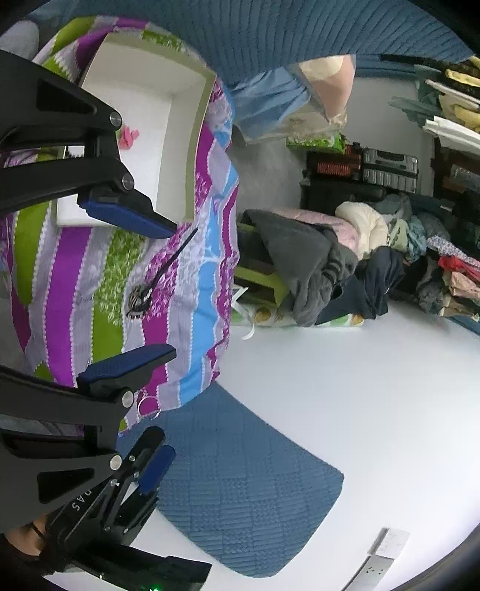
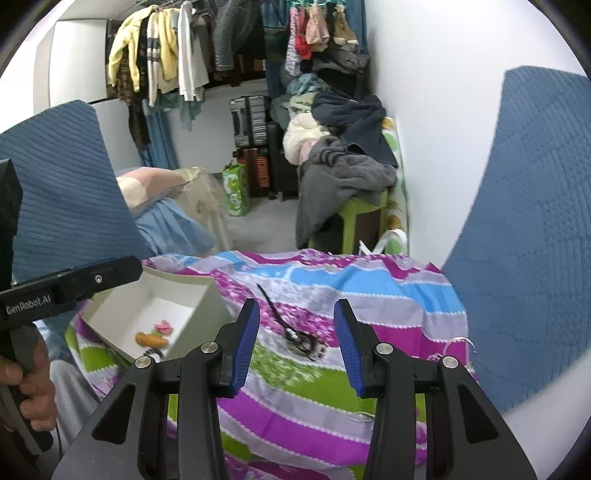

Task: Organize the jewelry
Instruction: 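Move the right tool to the silver ring chain while the left tool reaches the silver pin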

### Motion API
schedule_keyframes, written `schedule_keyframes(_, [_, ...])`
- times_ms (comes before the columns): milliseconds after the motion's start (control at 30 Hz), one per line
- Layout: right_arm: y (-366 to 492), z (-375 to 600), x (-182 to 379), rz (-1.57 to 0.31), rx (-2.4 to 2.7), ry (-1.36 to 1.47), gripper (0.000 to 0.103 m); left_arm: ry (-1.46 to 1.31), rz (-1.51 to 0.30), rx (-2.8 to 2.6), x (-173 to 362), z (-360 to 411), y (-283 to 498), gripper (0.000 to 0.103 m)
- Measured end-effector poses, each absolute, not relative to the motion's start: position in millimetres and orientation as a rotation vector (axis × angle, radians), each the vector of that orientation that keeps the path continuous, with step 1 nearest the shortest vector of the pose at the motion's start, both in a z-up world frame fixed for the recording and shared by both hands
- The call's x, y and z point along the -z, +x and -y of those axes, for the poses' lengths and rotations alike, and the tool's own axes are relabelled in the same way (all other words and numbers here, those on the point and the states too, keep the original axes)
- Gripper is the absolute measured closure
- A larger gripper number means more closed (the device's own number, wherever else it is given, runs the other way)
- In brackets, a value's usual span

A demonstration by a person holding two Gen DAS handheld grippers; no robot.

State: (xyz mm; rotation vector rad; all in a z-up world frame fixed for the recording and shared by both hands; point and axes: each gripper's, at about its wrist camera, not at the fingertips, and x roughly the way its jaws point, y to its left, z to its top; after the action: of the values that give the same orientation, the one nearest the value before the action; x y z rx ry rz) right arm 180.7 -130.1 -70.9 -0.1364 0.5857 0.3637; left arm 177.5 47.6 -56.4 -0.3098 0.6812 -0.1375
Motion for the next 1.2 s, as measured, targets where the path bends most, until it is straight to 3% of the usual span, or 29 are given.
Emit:
schedule_keyframes(633, [203.4, 228.8, 167.7, -0.765, -0.193, -0.013, 0.063, -0.308, -0.832, 0.266, 145.6, 32.7, 208.1, 0.046])
schedule_keyframes(1033, [246.1, 255.0, 240.3, -0.939, -0.181, 0.061, 0.063, -0.283, -1.027, 0.221, 235.8, 40.8, 248.2, 0.064])
schedule_keyframes(1100, [254.8, 256.4, 246.7, -0.951, -0.181, 0.070, 0.063, -0.272, -1.042, 0.217, 245.5, 40.4, 253.4, 0.071])
schedule_keyframes(1200, [262.6, 258.0, 253.1, -0.961, -0.171, 0.071, 0.063, -0.257, -1.046, 0.213, 254.4, 40.5, 260.0, 0.071])
